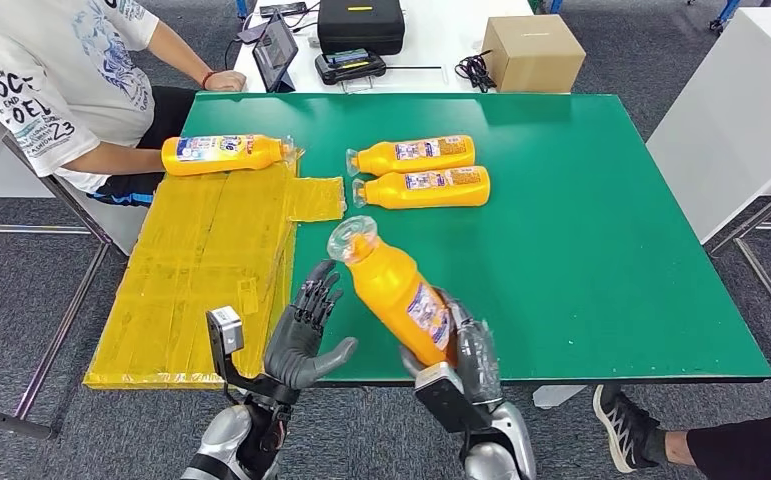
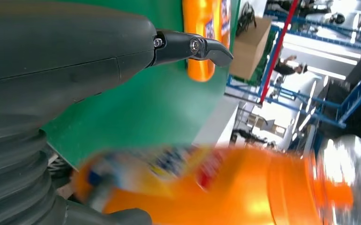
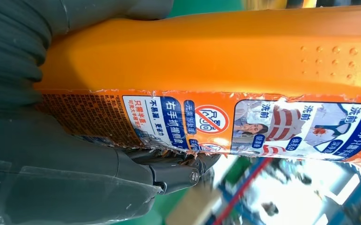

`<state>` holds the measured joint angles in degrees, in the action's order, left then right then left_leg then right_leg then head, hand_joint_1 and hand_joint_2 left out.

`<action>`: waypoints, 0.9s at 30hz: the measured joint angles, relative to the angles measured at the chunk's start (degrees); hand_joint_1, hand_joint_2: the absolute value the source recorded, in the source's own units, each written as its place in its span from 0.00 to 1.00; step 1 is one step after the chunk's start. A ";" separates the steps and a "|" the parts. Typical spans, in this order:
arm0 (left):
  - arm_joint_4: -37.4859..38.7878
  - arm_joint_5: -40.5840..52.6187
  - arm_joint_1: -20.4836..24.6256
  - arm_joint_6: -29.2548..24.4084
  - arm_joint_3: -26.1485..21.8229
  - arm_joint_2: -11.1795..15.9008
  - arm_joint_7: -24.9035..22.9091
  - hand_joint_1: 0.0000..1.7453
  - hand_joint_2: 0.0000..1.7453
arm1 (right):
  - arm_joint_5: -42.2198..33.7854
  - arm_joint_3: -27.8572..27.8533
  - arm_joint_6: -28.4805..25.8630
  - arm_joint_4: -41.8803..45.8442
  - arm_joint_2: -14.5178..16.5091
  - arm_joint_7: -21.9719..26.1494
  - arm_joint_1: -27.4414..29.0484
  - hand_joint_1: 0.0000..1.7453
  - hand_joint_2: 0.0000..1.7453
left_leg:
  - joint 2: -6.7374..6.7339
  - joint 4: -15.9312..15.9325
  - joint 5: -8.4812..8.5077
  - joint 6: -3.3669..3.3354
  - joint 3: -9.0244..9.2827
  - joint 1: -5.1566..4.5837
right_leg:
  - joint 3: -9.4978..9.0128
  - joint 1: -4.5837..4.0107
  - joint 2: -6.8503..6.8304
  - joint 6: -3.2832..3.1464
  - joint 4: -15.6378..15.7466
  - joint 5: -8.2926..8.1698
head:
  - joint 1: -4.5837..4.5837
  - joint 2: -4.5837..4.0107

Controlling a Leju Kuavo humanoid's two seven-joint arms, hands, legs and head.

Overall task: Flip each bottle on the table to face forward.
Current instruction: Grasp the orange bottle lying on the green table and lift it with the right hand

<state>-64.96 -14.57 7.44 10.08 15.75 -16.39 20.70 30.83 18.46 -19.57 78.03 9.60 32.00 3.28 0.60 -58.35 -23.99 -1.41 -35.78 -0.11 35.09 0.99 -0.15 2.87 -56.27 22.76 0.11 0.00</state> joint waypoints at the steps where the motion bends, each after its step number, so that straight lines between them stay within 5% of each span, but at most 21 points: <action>1: -0.03 -0.02 0.10 0.02 0.51 0.01 0.01 0.00 1.00 | -0.30 0.83 -0.04 -1.52 0.66 0.24 -0.22 1.00 1.00 | 0.00 0.00 0.00 0.00 0.00 0.00 | 0.00 0.00 0.00 0.00 0.00 0.00 | 0.00 0.00; 27: -0.37 -0.26 0.78 0.04 3.16 0.63 0.04 0.00 1.00 | -1.09 8.26 -0.54 -15.59 5.07 0.89 -4.88 1.00 1.00 | 0.00 0.00 0.00 0.00 -0.02 0.01 | 0.02 0.00 0.01 0.00 0.00 0.00 | -0.01 0.00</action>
<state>-65.33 -14.84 8.22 10.12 18.91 -15.76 20.74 29.74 26.73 -20.10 62.45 14.67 32.89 -1.60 0.60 -58.35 -23.99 -1.41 -35.80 -0.10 35.11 0.98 -0.15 2.87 -56.27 22.76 0.10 0.00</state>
